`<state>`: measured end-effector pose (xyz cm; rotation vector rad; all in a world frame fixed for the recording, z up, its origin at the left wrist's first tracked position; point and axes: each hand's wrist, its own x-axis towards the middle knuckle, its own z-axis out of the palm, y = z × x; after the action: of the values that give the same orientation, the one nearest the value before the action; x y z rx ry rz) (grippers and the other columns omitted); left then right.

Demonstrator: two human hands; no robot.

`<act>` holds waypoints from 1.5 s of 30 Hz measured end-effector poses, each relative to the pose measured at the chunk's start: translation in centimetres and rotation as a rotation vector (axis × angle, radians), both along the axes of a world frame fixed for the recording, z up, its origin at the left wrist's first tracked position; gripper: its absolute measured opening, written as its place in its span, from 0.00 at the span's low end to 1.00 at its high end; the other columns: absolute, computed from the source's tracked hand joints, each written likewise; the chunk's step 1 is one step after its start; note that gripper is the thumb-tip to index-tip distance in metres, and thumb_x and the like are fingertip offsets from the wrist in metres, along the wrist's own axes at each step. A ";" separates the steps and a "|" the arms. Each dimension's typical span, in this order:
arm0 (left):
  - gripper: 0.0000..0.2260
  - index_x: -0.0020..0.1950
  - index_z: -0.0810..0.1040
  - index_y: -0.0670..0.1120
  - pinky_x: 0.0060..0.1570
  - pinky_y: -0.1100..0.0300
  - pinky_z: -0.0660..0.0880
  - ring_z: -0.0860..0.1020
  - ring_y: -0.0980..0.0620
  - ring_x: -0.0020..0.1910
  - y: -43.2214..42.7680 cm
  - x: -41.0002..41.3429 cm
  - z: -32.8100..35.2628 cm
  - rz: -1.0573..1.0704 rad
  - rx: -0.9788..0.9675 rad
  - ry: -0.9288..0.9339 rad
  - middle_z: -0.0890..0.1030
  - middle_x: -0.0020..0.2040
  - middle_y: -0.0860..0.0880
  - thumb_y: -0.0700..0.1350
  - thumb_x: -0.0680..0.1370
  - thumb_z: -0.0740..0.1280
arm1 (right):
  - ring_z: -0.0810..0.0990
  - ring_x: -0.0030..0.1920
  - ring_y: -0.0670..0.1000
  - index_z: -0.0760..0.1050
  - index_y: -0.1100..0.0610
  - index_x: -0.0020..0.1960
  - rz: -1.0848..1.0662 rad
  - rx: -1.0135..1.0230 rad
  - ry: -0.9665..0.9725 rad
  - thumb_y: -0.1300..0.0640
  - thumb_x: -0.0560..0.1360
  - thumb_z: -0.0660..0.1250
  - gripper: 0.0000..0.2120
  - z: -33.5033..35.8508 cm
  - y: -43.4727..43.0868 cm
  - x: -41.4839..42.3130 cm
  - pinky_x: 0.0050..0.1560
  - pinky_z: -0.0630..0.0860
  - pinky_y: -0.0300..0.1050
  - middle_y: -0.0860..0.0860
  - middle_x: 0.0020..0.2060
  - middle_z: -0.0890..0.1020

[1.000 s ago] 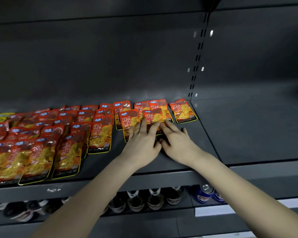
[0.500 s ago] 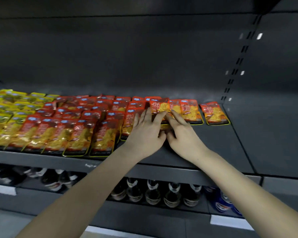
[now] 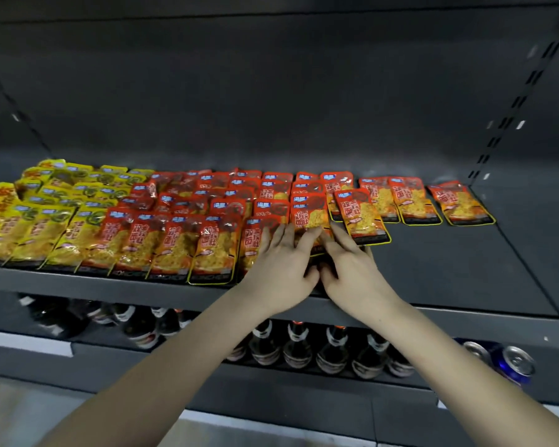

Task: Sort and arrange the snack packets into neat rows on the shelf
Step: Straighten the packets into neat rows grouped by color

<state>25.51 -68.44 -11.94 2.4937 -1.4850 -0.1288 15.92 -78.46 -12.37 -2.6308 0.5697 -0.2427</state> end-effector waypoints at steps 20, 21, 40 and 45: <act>0.27 0.78 0.50 0.45 0.72 0.44 0.36 0.42 0.42 0.77 3.3 3.4 -0.6 -0.234 0.090 -0.051 0.47 0.78 0.41 0.52 0.81 0.52 | 0.58 0.71 0.56 0.63 0.50 0.72 -0.275 -0.086 0.172 0.54 0.77 0.57 0.23 -0.2 4.9 1.8 0.70 0.55 0.63 0.52 0.68 0.65; 0.27 0.78 0.51 0.44 0.72 0.45 0.35 0.41 0.41 0.76 3.3 3.5 -0.6 -0.242 0.102 -0.062 0.46 0.78 0.40 0.53 0.81 0.52 | 0.57 0.72 0.56 0.62 0.49 0.73 -0.286 -0.090 0.172 0.54 0.77 0.57 0.24 -0.1 5.1 1.8 0.70 0.53 0.63 0.51 0.69 0.64; 0.25 0.76 0.56 0.41 0.72 0.47 0.33 0.41 0.42 0.76 4.0 3.5 -2.0 -0.253 -0.039 -0.077 0.48 0.77 0.39 0.53 0.82 0.48 | 0.54 0.74 0.55 0.64 0.45 0.67 -0.361 -0.015 0.153 0.54 0.77 0.59 0.19 -0.2 5.1 2.5 0.71 0.53 0.61 0.50 0.72 0.64; 0.24 0.75 0.58 0.42 0.72 0.47 0.33 0.42 0.41 0.76 4.1 3.5 -1.9 -0.273 -0.028 -0.108 0.48 0.77 0.38 0.52 0.82 0.48 | 0.55 0.73 0.56 0.65 0.46 0.67 -0.394 -0.052 0.149 0.54 0.77 0.59 0.18 0.0 5.4 2.5 0.70 0.51 0.60 0.50 0.72 0.64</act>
<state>29.01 -64.38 -13.81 2.2974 -1.8521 -0.0198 18.38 -73.05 -12.40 -2.5785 1.1474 -0.1811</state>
